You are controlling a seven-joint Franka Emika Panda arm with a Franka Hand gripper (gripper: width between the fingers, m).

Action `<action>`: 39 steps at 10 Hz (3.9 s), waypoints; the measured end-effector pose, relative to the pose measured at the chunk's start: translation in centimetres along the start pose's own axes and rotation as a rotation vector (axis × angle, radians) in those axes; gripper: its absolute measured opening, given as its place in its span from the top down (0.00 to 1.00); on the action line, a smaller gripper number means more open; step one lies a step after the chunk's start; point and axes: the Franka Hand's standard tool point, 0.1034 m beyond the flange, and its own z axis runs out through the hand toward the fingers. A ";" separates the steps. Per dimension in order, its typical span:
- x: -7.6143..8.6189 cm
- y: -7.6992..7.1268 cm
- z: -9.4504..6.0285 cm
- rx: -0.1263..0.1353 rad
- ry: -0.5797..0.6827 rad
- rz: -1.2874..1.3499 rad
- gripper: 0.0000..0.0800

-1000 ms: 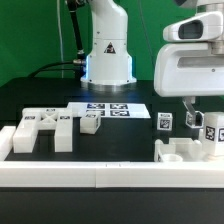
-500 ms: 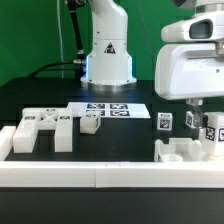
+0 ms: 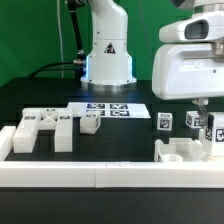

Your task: Assemble chair

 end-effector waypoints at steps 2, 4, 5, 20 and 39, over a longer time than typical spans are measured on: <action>0.0 0.1 0.0 0.002 0.002 0.185 0.64; 0.1 0.2 0.1 0.009 0.000 0.375 0.64; 0.1 0.3 0.1 0.013 0.000 0.469 0.64; 0.0 0.4 0.0 0.019 -0.022 0.709 0.20; 0.2 0.2 -0.2 -0.015 -0.007 -0.149 0.64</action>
Offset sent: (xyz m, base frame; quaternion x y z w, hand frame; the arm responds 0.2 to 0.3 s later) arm -0.0031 -0.0025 -0.0066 0.0063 -0.0039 0.2589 0.9659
